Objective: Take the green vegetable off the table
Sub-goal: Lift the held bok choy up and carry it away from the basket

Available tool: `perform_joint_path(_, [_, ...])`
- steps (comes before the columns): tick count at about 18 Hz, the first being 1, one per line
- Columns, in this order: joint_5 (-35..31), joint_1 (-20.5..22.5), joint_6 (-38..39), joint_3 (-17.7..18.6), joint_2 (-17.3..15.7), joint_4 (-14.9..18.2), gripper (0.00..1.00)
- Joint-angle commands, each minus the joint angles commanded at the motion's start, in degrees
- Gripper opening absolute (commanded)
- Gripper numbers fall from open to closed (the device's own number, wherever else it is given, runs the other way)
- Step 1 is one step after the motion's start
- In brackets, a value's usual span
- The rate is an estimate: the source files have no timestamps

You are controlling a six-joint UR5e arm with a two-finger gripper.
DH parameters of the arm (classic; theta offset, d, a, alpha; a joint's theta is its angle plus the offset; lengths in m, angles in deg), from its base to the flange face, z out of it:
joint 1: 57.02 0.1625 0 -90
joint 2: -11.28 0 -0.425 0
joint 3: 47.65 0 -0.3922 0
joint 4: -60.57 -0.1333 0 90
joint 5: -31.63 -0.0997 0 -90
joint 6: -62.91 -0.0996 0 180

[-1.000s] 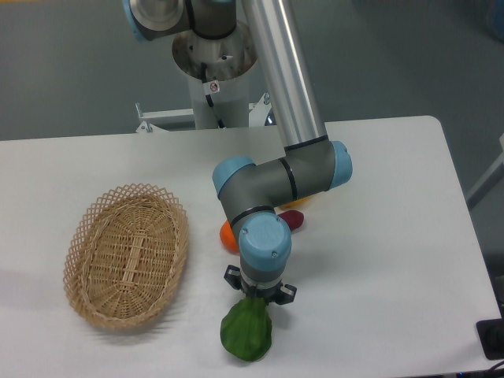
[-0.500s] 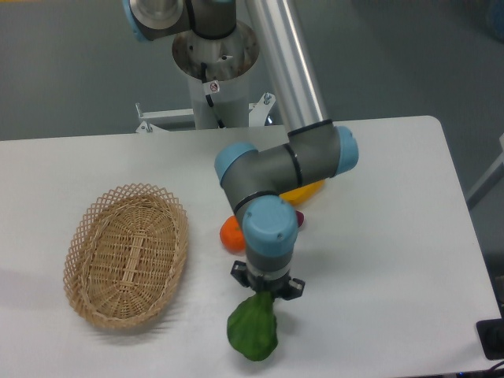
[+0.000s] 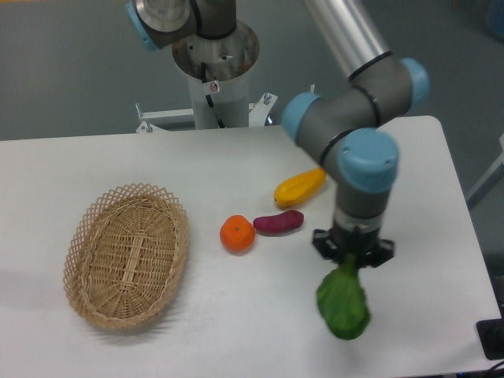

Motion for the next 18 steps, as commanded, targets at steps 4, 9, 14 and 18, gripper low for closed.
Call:
perform_joint_path(4, [-0.17, 2.12, -6.51, -2.64, 0.44, 3.0, 0.0])
perform_joint_path(9, [-1.32, 4.14, -13.45, -3.17, 0.44, 4.22, 0.0])
perform_joint_path(14, [-2.72, 5.02, -16.63, -3.17, 0.88, 5.02, 0.0])
perform_joint_path(18, [-2.64, 5.99, -18.04, -3.52, 0.97, 5.11, 0.0])
